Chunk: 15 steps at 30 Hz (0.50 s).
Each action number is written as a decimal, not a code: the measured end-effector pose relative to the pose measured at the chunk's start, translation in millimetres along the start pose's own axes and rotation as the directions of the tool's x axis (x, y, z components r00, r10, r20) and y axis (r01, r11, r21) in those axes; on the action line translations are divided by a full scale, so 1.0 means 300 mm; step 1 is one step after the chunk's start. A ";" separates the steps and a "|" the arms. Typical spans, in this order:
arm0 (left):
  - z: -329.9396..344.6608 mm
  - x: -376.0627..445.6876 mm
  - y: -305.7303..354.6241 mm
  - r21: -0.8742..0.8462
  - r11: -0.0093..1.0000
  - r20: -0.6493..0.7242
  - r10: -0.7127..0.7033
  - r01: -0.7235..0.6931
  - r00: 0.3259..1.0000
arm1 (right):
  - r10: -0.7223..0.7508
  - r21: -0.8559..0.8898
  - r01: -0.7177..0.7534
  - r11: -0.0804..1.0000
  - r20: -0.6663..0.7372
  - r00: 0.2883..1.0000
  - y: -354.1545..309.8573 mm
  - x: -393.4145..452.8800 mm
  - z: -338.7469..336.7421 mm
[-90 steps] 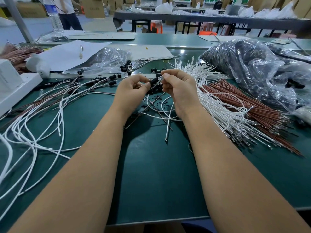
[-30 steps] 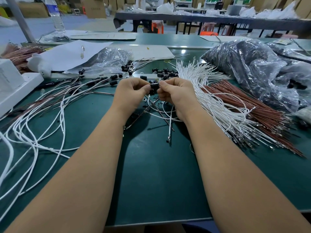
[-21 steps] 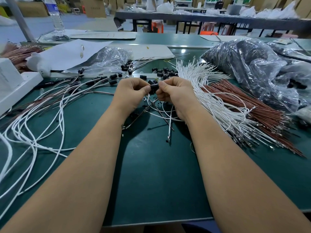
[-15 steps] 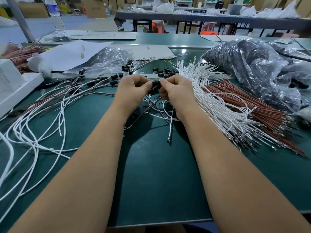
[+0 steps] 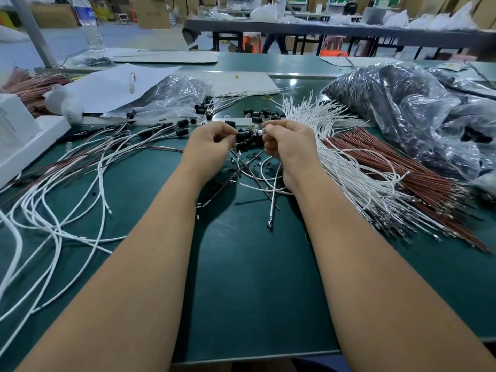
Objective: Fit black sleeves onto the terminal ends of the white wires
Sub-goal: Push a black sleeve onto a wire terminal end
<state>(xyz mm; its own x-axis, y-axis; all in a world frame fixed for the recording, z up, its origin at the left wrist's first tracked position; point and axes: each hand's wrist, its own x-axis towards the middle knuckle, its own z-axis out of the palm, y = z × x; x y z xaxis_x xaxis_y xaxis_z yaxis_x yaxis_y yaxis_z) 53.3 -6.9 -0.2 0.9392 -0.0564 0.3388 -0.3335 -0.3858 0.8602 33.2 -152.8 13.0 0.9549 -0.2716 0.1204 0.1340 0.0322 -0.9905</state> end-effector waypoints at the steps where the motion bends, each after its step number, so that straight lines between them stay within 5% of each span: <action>1: 0.000 0.000 0.001 -0.004 1.000 0.002 -0.002 0.002 1.000 | 0.004 0.003 -0.004 1.000 -0.002 1.000 0.000 0.000 0.001; 15: -0.004 -0.008 0.012 0.018 1.000 0.033 0.013 -0.014 0.999 | -0.038 -0.053 0.039 0.998 0.035 0.999 0.013 0.000 0.010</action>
<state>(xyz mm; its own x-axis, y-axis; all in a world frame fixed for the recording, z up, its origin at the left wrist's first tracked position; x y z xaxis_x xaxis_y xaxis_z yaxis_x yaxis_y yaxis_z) 49.8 -7.1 2.6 0.9368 -0.0919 0.3377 -0.3452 -0.4014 0.8484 34.6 -149.7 9.4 0.9578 -0.2390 0.1598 0.1573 -0.0297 -0.9871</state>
